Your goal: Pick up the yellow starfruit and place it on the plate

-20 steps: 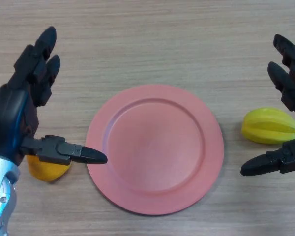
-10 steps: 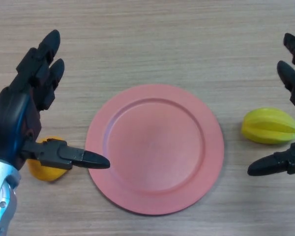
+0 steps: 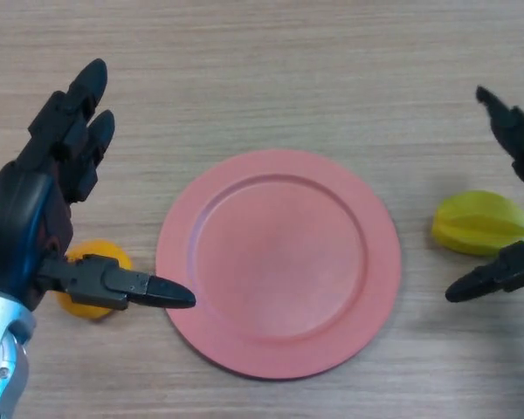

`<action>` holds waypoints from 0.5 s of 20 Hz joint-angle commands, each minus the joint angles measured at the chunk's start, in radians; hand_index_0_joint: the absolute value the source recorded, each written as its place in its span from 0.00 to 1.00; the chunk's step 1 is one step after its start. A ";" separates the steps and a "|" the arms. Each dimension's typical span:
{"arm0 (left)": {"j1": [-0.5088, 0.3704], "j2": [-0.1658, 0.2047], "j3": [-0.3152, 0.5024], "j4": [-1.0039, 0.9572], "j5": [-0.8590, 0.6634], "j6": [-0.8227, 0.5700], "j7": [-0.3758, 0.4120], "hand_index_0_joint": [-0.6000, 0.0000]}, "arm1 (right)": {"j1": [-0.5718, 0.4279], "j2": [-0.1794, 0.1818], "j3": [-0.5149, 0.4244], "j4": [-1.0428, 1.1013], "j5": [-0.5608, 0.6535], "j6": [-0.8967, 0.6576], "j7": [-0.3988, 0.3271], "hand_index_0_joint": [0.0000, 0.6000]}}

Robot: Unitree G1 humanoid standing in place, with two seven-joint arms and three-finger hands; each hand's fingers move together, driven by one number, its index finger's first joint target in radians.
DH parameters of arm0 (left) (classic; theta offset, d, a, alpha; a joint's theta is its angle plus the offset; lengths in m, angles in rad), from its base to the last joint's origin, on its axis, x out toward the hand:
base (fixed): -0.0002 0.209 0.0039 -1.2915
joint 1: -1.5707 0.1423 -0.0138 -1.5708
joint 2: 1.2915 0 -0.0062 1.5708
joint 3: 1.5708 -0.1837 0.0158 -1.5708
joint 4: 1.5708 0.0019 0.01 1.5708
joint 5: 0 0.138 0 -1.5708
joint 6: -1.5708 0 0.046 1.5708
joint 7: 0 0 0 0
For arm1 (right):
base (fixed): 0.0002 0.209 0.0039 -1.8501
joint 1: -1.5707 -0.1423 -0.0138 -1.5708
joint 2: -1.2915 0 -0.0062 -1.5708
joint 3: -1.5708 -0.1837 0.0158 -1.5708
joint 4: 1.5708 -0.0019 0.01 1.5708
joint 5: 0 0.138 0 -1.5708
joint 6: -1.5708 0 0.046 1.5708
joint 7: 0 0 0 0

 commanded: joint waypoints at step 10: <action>-0.024 0.045 0.144 -0.006 -0.005 -0.139 0.000 1.00 | -0.226 -0.103 0.008 0.393 -0.235 -0.359 -0.233 1.00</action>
